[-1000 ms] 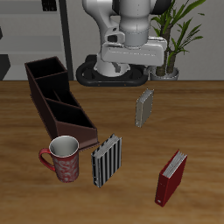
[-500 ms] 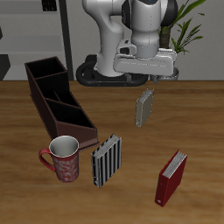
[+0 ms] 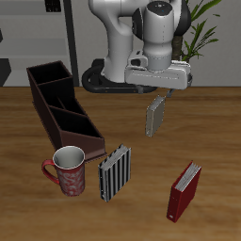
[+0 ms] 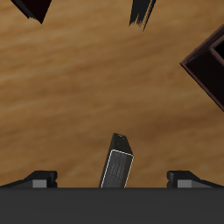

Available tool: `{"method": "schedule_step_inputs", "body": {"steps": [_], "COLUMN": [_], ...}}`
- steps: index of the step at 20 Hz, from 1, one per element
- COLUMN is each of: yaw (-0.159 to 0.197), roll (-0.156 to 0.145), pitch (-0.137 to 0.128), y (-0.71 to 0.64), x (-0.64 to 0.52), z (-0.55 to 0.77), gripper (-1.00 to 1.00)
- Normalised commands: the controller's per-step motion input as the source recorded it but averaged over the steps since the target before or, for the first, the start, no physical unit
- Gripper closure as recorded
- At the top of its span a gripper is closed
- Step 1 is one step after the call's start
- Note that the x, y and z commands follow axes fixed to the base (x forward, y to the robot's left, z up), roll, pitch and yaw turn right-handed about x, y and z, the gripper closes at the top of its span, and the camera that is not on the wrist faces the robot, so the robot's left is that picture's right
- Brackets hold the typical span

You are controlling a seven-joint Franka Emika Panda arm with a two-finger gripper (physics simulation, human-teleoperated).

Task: Place the yellow book into the right desk caddy's front compartment

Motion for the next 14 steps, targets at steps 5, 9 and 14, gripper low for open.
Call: {"method": "schedule_step_inputs", "body": {"steps": [5,9,14], "yaw": [-0.02,-0.052,-0.003], "roll": [-0.024,-0.007,-0.009], "pitch": [-0.021,0.015,-0.054], "y": [-0.07,-0.08,0.03], "x": [0.0,-0.03,-0.17], "z": [-0.2,-0.27,-0.26], "gripper": [-1.0,-1.0,-1.0]}}
